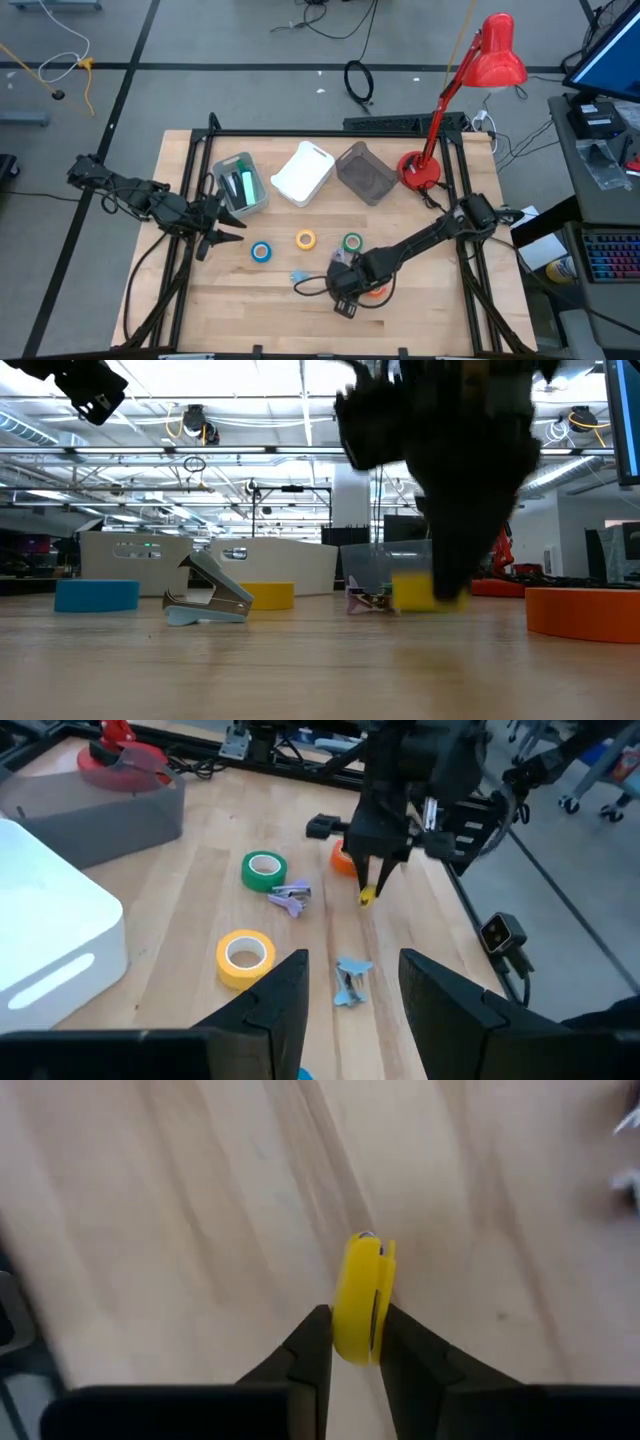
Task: Pick and place Stapler, Stapler remover, tape
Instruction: Put the small yellow stapler into the gray bin
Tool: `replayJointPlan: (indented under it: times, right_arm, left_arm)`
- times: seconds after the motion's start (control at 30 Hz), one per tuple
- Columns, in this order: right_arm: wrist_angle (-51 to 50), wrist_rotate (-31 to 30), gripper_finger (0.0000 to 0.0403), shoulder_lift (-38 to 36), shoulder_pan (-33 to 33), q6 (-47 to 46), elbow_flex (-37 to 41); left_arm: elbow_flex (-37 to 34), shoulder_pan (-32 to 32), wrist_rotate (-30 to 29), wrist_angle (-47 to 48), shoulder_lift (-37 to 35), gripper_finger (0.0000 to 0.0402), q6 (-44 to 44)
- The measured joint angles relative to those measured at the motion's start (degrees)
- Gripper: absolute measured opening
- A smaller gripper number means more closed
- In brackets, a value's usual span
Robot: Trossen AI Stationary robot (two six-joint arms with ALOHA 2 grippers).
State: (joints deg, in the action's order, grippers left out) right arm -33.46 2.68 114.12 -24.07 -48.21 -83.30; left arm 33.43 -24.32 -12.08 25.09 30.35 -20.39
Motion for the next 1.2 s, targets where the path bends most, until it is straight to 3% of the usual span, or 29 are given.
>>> replayJointPlan:
  times: [0.3, 0.57, 0.87, 1.2]
  right_arm:
    - [6.5, -4.1, 0.0056, -8.6, 2.5, 5.1, -0.1]
    - [17.2, -6.8, 0.0055, -12.8, 9.0, 19.6, -0.1]
    - [22.9, 1.5, 0.0058, -13.2, 16.3, 34.5, -0.1]
    - [22.9, 9.6, 0.0058, -13.2, 20.0, 42.0, -0.1]
  left_arm:
    - [0.0, 0.0, -0.5, -4.4, 1.3, 0.0157, -1.6]
    - [0.0, 0.0, -6.9, -14.6, 8.9, 0.0157, -3.2]
    - [0.0, 0.3, -9.1, -29.2, 19.8, 0.0157, 3.9]
    - [0.0, 3.9, -10.9, -36.7, 28.5, 0.0157, 0.5]
